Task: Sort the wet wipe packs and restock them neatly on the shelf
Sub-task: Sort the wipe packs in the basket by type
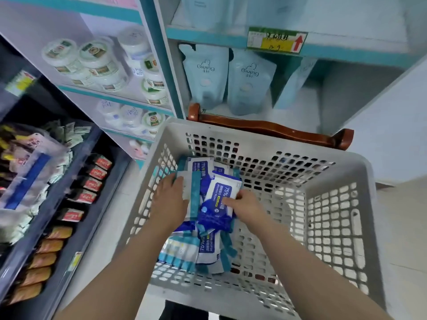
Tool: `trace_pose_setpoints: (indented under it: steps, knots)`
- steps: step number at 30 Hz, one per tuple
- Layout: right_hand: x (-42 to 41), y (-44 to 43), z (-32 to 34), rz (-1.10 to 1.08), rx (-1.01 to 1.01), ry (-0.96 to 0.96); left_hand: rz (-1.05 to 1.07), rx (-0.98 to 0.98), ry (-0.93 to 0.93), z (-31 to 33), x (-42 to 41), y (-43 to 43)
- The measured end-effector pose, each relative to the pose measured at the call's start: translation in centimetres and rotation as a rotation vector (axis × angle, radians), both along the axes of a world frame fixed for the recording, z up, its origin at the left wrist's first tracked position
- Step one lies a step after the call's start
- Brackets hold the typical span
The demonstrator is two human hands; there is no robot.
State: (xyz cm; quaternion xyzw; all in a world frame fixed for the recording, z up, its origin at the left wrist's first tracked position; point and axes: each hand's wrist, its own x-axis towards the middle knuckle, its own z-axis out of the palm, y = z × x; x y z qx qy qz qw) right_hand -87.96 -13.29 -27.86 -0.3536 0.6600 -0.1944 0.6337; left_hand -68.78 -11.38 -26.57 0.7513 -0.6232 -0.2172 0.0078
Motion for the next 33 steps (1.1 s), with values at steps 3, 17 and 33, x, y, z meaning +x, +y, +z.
trace_pose_setpoints:
  steps: [3,17,33]
  knots:
    - [-1.4,-0.4,0.0,-0.108,0.047,-0.048,0.035,-0.014,-0.052,0.0,-1.0,-0.6]
    - [-5.3,-2.6,-2.3,-0.323,0.194,-0.232,0.087,0.135,0.058,-3.4,-3.2,-6.3]
    - [-0.6,-4.6,-4.0,-0.323,0.248,-0.335,0.103,-0.004,0.366,-2.9,-1.7,-7.0]
